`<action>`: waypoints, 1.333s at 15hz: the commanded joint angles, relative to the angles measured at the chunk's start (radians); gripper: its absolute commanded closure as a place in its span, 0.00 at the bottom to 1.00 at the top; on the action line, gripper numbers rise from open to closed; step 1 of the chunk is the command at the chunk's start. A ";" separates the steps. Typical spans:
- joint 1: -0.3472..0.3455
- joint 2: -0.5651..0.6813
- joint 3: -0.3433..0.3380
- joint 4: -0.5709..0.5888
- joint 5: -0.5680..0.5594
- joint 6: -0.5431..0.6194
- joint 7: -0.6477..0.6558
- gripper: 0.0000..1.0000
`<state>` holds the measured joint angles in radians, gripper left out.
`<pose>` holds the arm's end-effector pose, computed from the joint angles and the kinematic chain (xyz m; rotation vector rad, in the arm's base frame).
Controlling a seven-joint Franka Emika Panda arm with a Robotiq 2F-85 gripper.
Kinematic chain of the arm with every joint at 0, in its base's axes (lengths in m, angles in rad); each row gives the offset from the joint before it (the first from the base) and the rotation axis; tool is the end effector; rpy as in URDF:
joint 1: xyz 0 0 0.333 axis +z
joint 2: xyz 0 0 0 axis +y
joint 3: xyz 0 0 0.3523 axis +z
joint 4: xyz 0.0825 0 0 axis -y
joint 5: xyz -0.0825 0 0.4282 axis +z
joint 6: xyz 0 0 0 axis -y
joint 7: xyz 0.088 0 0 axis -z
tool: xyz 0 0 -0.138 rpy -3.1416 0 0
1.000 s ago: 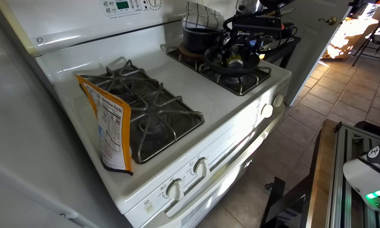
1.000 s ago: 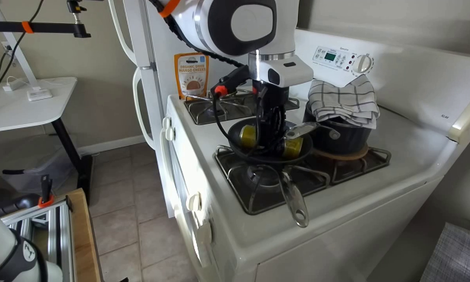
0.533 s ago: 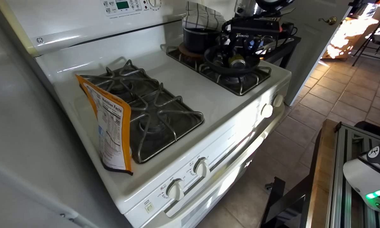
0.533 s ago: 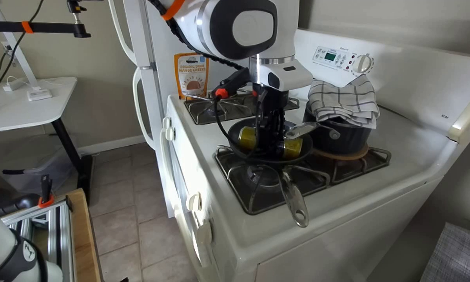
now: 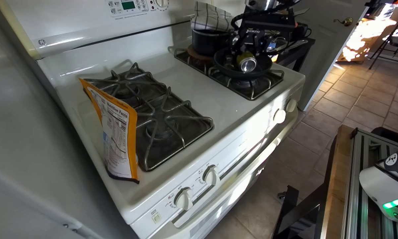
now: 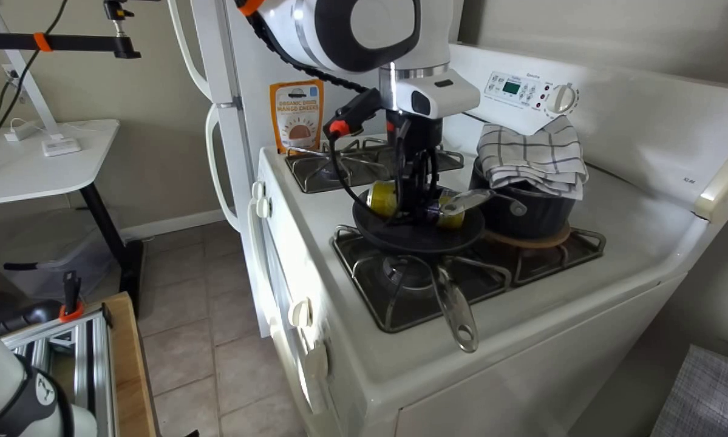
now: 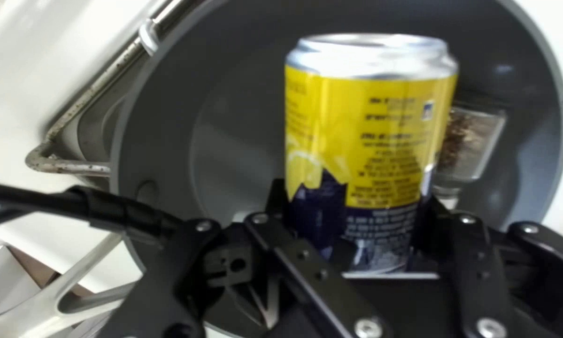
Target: Remove the yellow can from the pan and put it on the stove
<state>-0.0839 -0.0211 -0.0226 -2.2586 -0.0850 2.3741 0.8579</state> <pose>0.5651 -0.0632 0.3624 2.8086 -1.3693 0.2347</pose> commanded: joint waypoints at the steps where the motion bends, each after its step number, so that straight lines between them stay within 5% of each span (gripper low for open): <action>1: 0.018 -0.079 -0.001 -0.014 -0.006 -0.015 -0.060 0.65; 9: 0.070 0.012 0.006 0.218 0.239 -0.111 -0.579 0.65; 10: 0.057 -0.036 0.010 0.124 0.153 -0.058 -0.474 0.40; 16: 0.069 0.014 0.009 0.200 0.212 -0.087 -0.555 0.40; 17: 0.069 0.015 0.009 0.200 0.213 -0.087 -0.556 0.65; 20: 0.097 0.125 0.038 0.339 0.185 -0.082 -0.595 0.65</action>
<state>-0.0124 0.0094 -0.0081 -2.0483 0.1189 2.2962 0.2949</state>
